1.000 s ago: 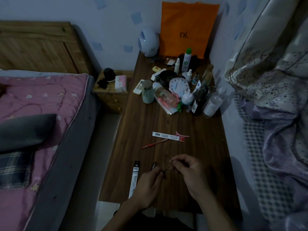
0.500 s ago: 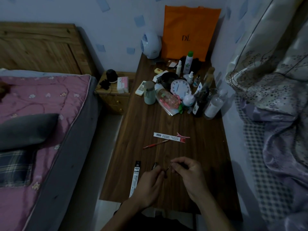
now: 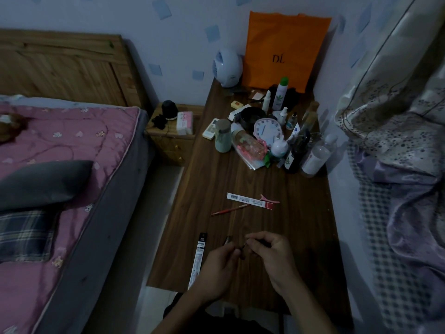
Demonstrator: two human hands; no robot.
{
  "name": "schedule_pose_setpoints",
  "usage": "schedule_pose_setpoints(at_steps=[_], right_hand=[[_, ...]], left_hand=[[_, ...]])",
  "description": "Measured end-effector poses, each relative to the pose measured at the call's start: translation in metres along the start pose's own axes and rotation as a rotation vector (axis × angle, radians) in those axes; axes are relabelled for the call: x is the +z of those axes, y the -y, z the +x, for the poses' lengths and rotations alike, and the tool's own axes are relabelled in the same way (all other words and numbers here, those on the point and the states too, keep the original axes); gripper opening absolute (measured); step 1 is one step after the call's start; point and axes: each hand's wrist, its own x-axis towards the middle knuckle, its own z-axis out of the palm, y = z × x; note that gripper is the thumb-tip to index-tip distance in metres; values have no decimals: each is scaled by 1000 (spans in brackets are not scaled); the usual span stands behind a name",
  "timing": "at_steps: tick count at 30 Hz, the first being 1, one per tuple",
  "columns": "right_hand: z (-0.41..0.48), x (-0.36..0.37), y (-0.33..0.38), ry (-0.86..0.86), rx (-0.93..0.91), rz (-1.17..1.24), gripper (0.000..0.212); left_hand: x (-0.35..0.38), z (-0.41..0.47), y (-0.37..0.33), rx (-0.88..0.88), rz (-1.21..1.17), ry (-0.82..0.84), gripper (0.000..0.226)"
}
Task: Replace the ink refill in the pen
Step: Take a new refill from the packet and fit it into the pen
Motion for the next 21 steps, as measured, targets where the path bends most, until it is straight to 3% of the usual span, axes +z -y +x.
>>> schedule_pose_setpoints(at_steps=[5,10,21], right_hand=[[3,2,3,21,13,35,22],[11,-3,5,-63,12,16,24],[11,13,1,59,199,193,14]], left_hand=[[-1,4,0,-100,-84,-2,27],[-3,3,2,-153,-125,21,27],[-5,4,19,-197,-215,28,31]])
